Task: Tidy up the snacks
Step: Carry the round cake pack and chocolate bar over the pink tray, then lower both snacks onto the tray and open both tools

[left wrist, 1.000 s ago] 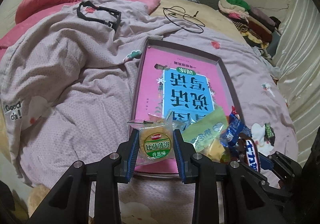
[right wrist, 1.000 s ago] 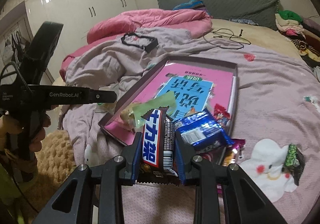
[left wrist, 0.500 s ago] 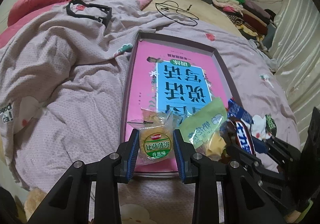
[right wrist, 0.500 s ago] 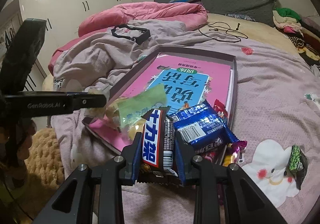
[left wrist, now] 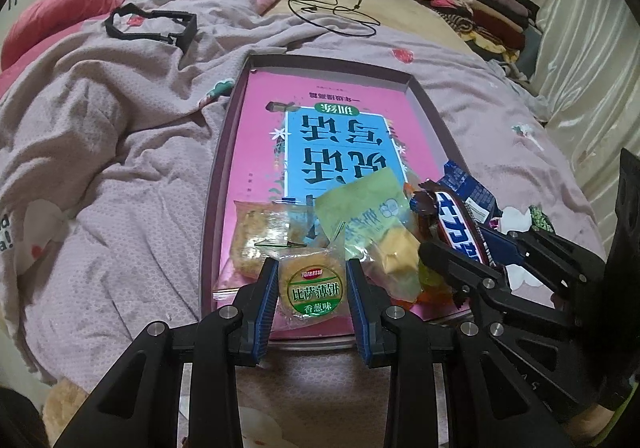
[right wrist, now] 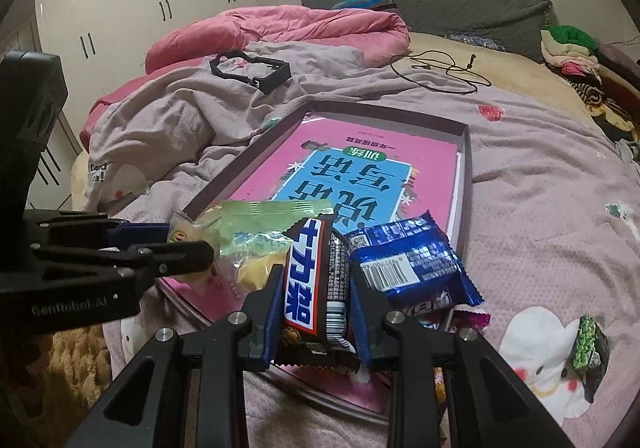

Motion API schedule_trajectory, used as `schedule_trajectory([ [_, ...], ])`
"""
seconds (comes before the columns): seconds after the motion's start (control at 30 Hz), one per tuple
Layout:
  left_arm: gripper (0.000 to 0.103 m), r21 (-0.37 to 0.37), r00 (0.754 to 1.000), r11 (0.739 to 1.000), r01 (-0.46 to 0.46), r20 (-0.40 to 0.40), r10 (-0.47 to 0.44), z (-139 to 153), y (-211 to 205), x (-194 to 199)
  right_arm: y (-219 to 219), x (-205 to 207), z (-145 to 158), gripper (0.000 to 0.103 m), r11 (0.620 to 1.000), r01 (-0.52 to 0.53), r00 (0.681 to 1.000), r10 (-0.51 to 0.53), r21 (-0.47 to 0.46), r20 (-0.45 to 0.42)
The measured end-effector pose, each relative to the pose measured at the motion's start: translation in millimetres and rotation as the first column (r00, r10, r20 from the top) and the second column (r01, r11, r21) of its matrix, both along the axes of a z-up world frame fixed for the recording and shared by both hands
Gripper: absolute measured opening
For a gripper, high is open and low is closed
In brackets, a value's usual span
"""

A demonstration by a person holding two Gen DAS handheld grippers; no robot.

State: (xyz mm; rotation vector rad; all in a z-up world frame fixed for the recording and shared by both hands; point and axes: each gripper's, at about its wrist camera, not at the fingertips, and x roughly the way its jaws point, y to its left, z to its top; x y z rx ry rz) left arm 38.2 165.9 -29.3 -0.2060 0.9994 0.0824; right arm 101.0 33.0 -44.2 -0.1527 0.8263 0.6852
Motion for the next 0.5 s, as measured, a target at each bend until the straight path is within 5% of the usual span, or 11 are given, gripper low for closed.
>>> schedule_trajectory([
  [0.5, 0.034, 0.010, 1.000, 1.000, -0.008, -0.002, 0.008, -2.6, 1.6, 2.6, -0.7, 1.6, 0.1, 0.031, 1.000, -0.003, 1.000, 0.003, -0.010, 0.024],
])
